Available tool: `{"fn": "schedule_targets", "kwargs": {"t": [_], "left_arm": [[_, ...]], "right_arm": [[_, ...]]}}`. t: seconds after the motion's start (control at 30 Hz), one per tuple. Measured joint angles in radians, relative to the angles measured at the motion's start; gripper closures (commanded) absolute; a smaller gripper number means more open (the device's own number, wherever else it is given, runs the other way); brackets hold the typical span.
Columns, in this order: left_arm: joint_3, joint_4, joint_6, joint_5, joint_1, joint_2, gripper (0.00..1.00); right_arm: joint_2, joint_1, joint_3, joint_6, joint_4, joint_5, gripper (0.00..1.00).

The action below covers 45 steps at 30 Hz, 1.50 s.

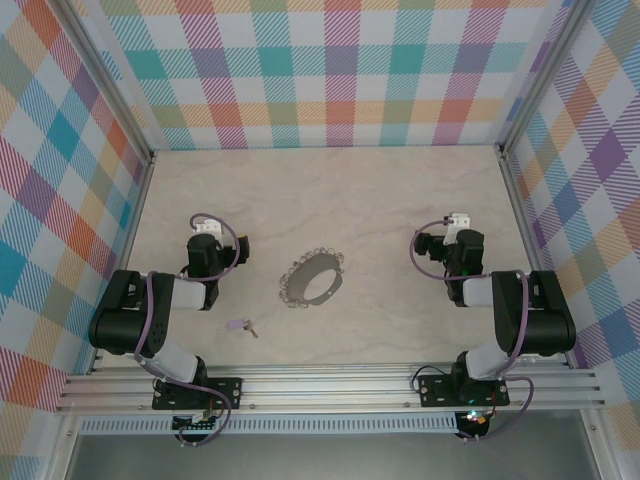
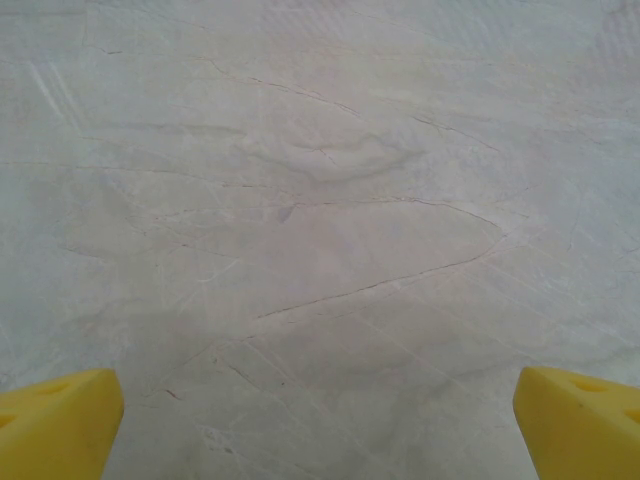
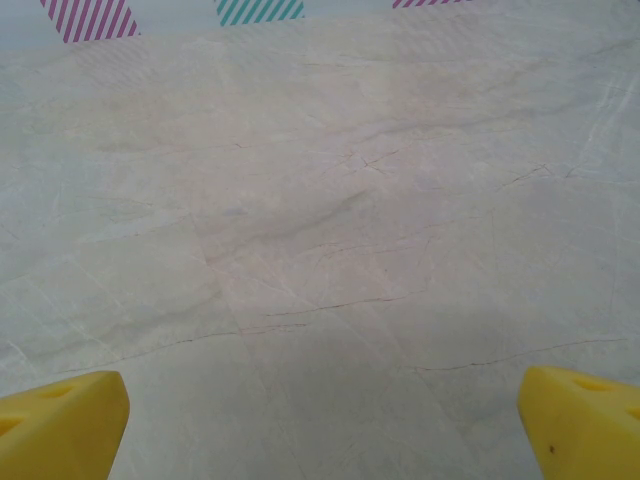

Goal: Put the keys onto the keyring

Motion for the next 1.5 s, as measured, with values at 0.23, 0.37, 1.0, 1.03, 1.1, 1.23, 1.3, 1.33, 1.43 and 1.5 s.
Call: {"fn": "schedule_targets", "kwargs": {"t": [0.23, 0.37, 1.0, 1.03, 1.1, 1.23, 1.3, 1.33, 1.43, 1.5], "left_arm": [[0.000, 0.000, 0.000, 0.000, 0.000, 0.000, 0.00], [0.001, -0.002, 0.000, 0.000, 0.000, 0.000, 0.00], [0.319, -0.566, -0.175, -0.143, -0.003, -0.197, 0.00], [0.349, -0.618, -0.208, -0.143, -0.006, -0.208, 0.00], [0.402, -0.724, -0.287, -0.142, -0.020, -0.238, 0.00], [0.459, -0.904, -0.423, -0.109, -0.078, -0.296, 0.00], [0.485, -1.001, -0.476, -0.077, -0.128, -0.309, 0.00], [0.496, -1.037, -0.495, -0.059, -0.150, -0.309, 0.00], [0.517, -1.125, -0.533, -0.013, -0.221, -0.309, 0.00], [0.524, -1.171, -0.554, 0.010, -0.267, -0.309, 0.00]], "right_arm": [[0.000, 0.000, 0.000, 0.000, 0.000, 0.000, 0.00], [0.000, 0.000, 0.000, 0.000, -0.001, 0.000, 0.00], [-0.238, -0.002, 0.316, 0.224, -0.554, -0.028, 0.11], [-0.236, -0.002, 0.336, 0.241, -0.583, -0.066, 0.14], [-0.228, 0.002, 0.370, 0.270, -0.641, -0.156, 0.17], [-0.203, 0.094, 0.402, 0.282, -0.748, -0.256, 0.22], [-0.187, 0.193, 0.407, 0.268, -0.809, -0.264, 0.26], [-0.179, 0.232, 0.407, 0.259, -0.830, -0.262, 0.26], [-0.144, 0.361, 0.407, 0.229, -0.896, -0.241, 0.30], [-0.119, 0.423, 0.407, 0.205, -0.933, -0.213, 0.31]]}}
